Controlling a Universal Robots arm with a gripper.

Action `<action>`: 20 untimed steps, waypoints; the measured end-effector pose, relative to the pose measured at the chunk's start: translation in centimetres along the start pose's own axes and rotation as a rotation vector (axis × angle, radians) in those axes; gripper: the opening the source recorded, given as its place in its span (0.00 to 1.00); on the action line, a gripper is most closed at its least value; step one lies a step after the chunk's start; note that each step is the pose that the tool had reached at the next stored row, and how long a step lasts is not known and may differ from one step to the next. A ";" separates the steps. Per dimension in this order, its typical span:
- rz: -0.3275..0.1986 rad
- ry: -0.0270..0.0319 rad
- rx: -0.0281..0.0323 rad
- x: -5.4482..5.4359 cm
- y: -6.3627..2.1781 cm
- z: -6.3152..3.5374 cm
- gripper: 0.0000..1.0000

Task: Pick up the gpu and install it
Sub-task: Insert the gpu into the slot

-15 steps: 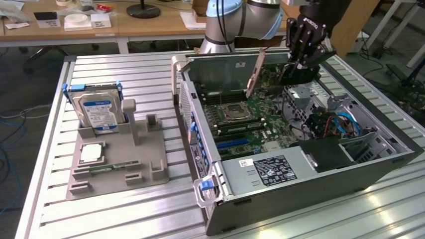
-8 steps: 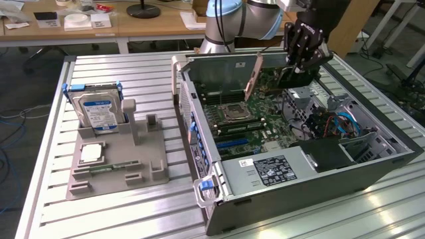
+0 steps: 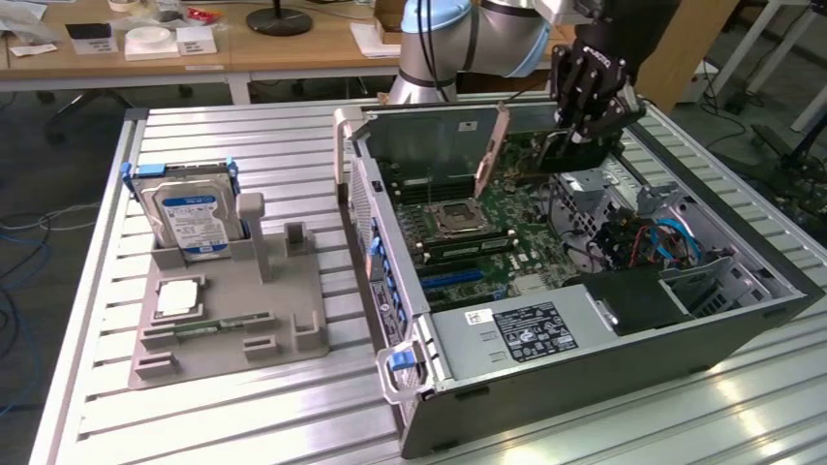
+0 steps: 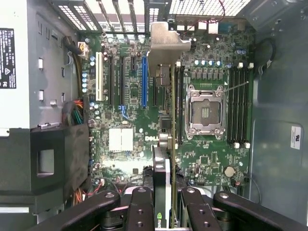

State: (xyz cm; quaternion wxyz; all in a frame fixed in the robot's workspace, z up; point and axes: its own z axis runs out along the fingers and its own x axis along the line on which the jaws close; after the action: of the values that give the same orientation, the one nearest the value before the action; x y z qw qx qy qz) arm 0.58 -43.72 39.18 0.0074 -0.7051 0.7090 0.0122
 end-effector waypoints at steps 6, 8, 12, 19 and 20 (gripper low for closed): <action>-0.008 -0.0013 0.0013 0.0 0.44 0.88 0.27; -0.014 -0.0011 0.0013 0.1 0.48 1.24 0.27; -0.026 -0.0011 0.0010 0.2 0.56 1.86 0.27; -0.031 -0.0009 0.0008 0.2 0.60 2.11 0.27; -0.031 -0.0012 0.0009 0.2 0.63 2.13 0.27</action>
State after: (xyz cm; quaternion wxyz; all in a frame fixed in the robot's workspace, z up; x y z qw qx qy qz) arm -0.07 -43.85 37.05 0.0084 -0.7162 0.6978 0.0122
